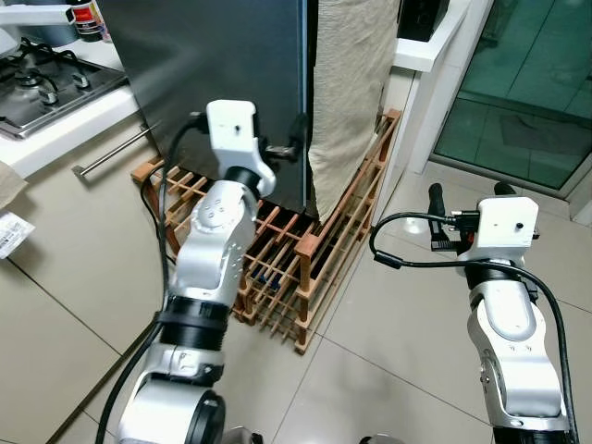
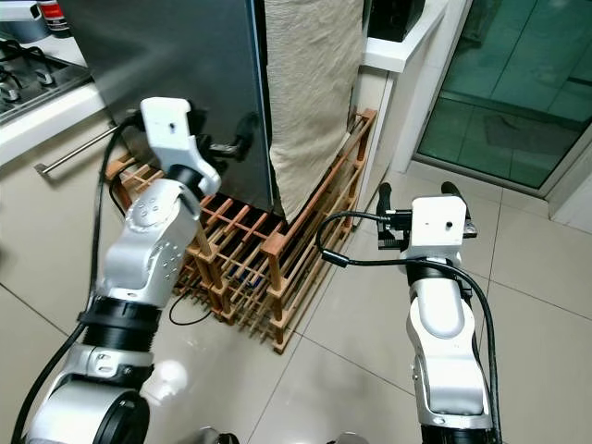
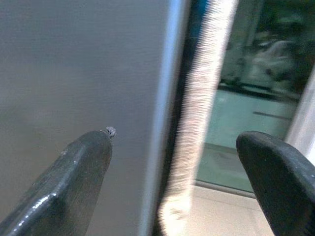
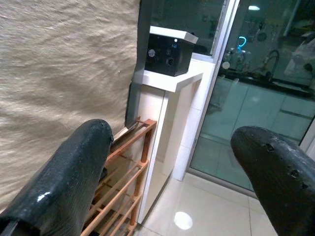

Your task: Restocking fridge

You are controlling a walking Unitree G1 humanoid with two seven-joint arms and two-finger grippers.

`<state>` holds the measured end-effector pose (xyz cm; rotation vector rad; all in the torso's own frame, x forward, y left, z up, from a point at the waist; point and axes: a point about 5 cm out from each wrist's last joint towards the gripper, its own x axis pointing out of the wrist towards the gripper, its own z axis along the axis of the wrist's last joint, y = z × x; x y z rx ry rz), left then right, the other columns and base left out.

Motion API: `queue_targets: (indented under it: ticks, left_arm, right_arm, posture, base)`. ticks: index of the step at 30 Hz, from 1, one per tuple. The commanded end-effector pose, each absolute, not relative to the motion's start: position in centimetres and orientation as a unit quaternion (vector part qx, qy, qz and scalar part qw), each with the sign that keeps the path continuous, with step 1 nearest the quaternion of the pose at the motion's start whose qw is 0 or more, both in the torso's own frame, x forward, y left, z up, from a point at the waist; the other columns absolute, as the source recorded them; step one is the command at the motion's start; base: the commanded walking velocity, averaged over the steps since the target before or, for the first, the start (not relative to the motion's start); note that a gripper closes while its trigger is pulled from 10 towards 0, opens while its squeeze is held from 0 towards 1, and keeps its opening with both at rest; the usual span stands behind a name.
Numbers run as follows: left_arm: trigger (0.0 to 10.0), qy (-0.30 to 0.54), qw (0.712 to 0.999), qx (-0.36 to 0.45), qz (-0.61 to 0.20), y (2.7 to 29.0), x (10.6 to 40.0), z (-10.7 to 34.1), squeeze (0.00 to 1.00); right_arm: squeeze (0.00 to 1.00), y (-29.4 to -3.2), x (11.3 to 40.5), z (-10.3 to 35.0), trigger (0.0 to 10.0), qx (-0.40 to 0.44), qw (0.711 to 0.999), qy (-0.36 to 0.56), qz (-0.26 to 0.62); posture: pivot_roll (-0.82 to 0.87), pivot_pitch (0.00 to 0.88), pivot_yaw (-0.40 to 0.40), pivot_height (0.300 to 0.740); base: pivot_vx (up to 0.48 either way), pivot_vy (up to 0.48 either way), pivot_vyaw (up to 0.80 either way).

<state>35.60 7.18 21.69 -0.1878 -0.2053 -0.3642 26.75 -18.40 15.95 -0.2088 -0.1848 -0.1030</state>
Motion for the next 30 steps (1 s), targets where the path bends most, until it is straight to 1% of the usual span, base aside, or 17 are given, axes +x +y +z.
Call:
queue_targets:
  ticks: [1,3,5,7,8,10,11,12,14,18,22,23,27,28,30]
  left_arm:
    - [10.0,-0.106,0.971,-0.101,-0.19,6.8,35.8,22.1,0.0]
    - [10.0,-0.12,0.97,-0.109,-0.18,7.1,35.8,22.5,0.0]
    - [10.0,-0.169,0.965,-0.142,-0.141,8.9,35.1,23.9,0.0]
    - [10.0,-0.226,0.956,-0.146,-0.119,10.6,34.0,25.7,0.0]
    - [10.0,-0.26,0.949,-0.142,-0.11,11.3,33.2,27.1,0.0]
    - [10.0,-0.31,0.936,-0.135,-0.096,12.3,32.2,29.2,0.0]
    - [10.0,-0.326,0.932,-0.131,-0.09,12.5,31.9,29.9,0.0]
    - [10.0,-0.326,0.932,-0.131,-0.09,12.5,31.9,29.9,0.0]
    - [10.0,-0.35,0.924,-0.131,-0.078,13.0,31.7,31.0,0.0]
    - [10.0,-0.348,0.924,-0.137,-0.076,12.5,31.5,30.9,0.0]
    - [10.0,-0.351,0.923,-0.141,-0.071,12.4,31.4,31.1,0.0]
    - [10.0,-0.352,0.924,-0.126,-0.077,12.1,31.3,31.2,0.0]
    - [10.0,-0.343,0.927,-0.125,-0.089,11.7,31.4,31.0,0.0]
    - [10.0,-0.33,0.93,-0.114,-0.115,11.1,31.4,30.6,0.0]
    - [10.0,-0.32,0.932,-0.101,-0.137,10.5,31.3,30.2,0.0]
  right_arm:
    - [0.2,-18.4,26.7,16.1,10.0,-0.108,0.988,-0.1,-0.053]
    - [0.2,-18.4,26.7,16.2,10.0,-0.108,0.988,-0.101,-0.053]
    - [0.21,-18.3,26.2,18.3,10.0,-0.133,0.977,-0.157,-0.062]
    - [0.22,-17.7,25.5,22.5,10.0,-0.174,0.948,-0.261,-0.058]
    - [0.21,-17.5,25.0,25.3,10.0,-0.188,0.927,-0.317,-0.061]
    - [0.2,-17.4,24.4,28.7,10.0,-0.203,0.898,-0.384,-0.067]
    - [0.2,-17.4,24.3,29.6,10.0,-0.206,0.89,-0.4,-0.07]
    - [0.2,-17.4,24.3,29.6,10.0,-0.206,0.89,-0.4,-0.07]
    - [0.21,-17.6,24.5,31.1,10.0,-0.22,0.876,-0.423,-0.065]
    - [0.2,-17.8,25.1,31.1,10.0,-0.231,0.877,-0.417,-0.061]
    - [0.19,-18.0,25.5,30.8,10.0,-0.229,0.884,-0.403,-0.059]
    - [0.19,-18.1,25.8,30.5,10.0,-0.227,0.889,-0.393,-0.057]
    - [0.18,-18.1,26.0,30.0,10.0,-0.218,0.897,-0.38,-0.054]
    - [0.18,-18.1,26.2,29.5,10.0,-0.208,0.904,-0.369,-0.054]
    - [0.18,-18.4,26.3,29.0,10.0,-0.198,0.911,-0.356,-0.057]
  posture:
    - [-0.17,0.0,0.058,0.74]
    - [-0.17,0.0,0.063,0.74]
    - [-0.18,0.0,0.072,0.74]
    - [-0.19,0.0,0.071,0.74]
    - [-0.19,0.0,0.066,0.74]
    - [-0.19,0.0,0.056,0.74]
    - [-0.19,0.0,0.056,0.74]
    - [-0.19,0.0,0.056,0.74]
    - [-0.18,0.0,0.04,0.74]
    - [-0.18,0.0,0.03,0.74]
    - [-0.17,0.0,0.026,0.74]
    - [-0.17,0.0,0.024,0.74]
    - [-0.17,0.0,0.023,0.74]
    - [-0.17,0.0,0.023,0.74]
    - [-0.17,0.0,0.022,0.74]
  base:
    - [0.48,0.0,0.0]
    - [0.48,0.0,0.0]
    - [0.433,0.0,0.0]
    - [0.311,0.364,0.0]
    - [0.274,0.394,0.0]
    - [0.274,0.394,0.0]
    - [0.274,0.394,0.0]
    - [0.274,0.394,0.0]
    - [0.274,0.398,0.0]
    - [0.275,0.396,0.0]
    - [0.0,0.46,0.0]
    - [0.0,0.0,0.0]
    - [0.0,0.0,0.0]
    - [0.0,0.0,0.0]
    - [0.0,0.0,0.0]
